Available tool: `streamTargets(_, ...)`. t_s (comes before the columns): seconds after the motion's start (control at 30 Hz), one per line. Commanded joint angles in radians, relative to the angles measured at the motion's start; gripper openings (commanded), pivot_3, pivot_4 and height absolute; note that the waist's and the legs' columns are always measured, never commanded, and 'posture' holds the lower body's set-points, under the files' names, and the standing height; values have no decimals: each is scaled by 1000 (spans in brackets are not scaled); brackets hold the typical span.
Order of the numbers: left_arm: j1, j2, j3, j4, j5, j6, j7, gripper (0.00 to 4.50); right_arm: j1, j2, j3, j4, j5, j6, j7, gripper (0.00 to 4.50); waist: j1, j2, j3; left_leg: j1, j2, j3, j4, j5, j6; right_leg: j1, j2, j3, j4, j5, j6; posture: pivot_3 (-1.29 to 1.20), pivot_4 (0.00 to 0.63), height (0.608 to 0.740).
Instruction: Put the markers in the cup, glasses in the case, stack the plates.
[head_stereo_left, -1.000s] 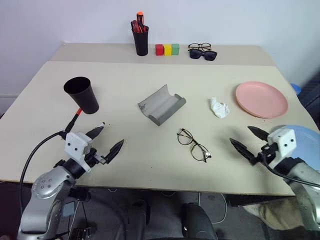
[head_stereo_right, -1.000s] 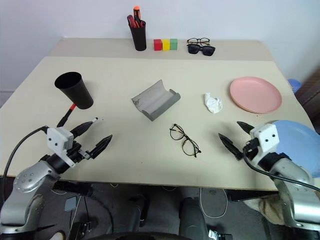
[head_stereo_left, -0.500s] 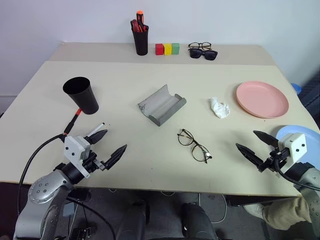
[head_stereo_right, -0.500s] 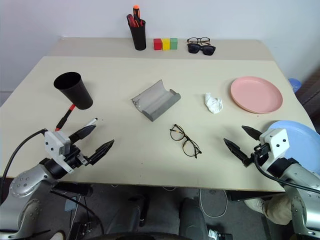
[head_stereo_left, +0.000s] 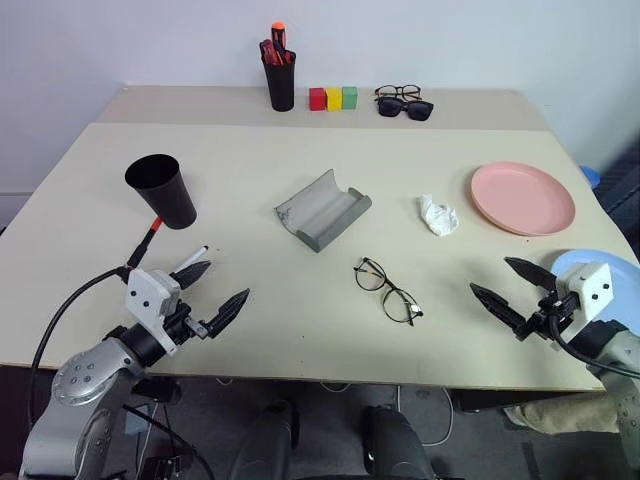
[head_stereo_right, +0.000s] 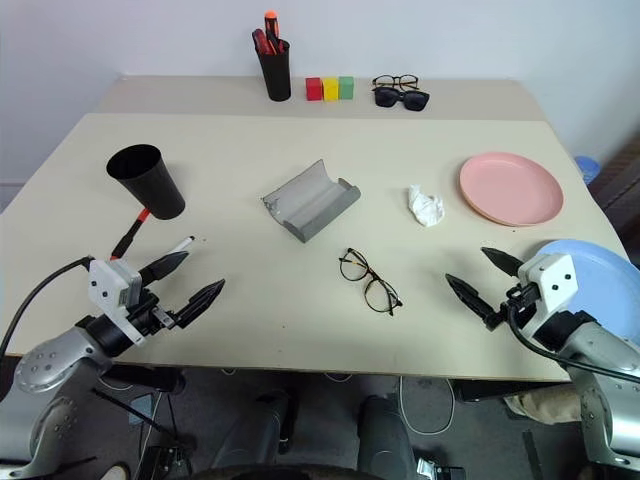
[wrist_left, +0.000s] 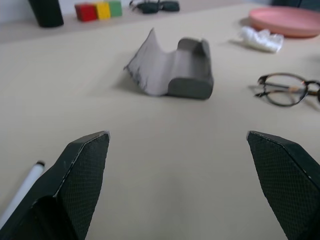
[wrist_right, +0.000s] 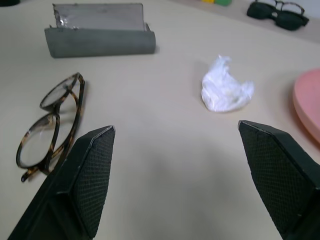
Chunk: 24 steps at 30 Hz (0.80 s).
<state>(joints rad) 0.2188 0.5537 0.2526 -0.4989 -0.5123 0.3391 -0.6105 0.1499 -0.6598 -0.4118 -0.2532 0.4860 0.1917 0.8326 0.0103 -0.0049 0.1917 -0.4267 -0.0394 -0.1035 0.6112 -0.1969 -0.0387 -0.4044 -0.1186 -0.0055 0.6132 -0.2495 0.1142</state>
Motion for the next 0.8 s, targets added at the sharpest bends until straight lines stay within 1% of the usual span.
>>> streamTargets(0.03,-41,25,46,-29,-59,100,40,4500,-56,-23,69,-56,22,-13,66,4012,1,0,0,0,0,0,0,0,0,0,0,0,0,0,0,0,150,740)
streamTargets(0.13,-121,62,88,18,-103,218,92,4500,-137,-14,166,-72,27,5,107,4012,1,0,0,1,0,-1,0,0,0,0,1,0,2,0,0,0,150,740)
streamTargets(0.2,-176,109,104,38,-64,296,155,4500,-186,-8,228,-75,27,16,131,4012,1,-1,1,1,0,-1,0,1,1,0,1,0,3,0,1,0,150,740)
streamTargets(0.33,-278,236,131,130,-86,415,114,4500,-256,13,314,-56,14,11,162,4012,2,-2,1,1,-1,-2,0,1,1,-1,3,-1,4,1,0,0,150,740)
streamTargets(0.37,-309,282,125,173,-87,468,97,4500,-265,18,330,-50,10,6,169,4012,2,-2,1,1,-1,-2,0,1,1,-1,3,-1,4,2,0,0,150,740)
streamTargets(0.43,-373,378,83,260,-75,562,58,4500,-274,21,354,-35,-4,-12,185,4012,1,-3,1,0,-2,-2,0,1,1,-2,3,-1,4,2,-1,0,150,740)
streamTargets(0.57,-498,489,-20,391,-55,684,-9,4500,-271,24,388,-1,-43,-73,212,4012,0,-4,2,1,-2,-2,0,1,1,-2,3,-1,5,1,1,0,150,740)
streamTargets(0.67,-599,514,-99,458,-29,720,-47,4500,-270,37,402,11,-56,-94,209,4012,0,-4,2,1,-2,-1,0,1,1,-2,3,-1,5,1,1,0,150,740)
streamTargets(0.8,-743,512,-231,542,15,786,-96,4500,-270,54,414,14,-70,-107,200,4012,-1,-6,3,1,-2,-2,0,1,1,-3,4,-1,7,3,1,0,150,740)
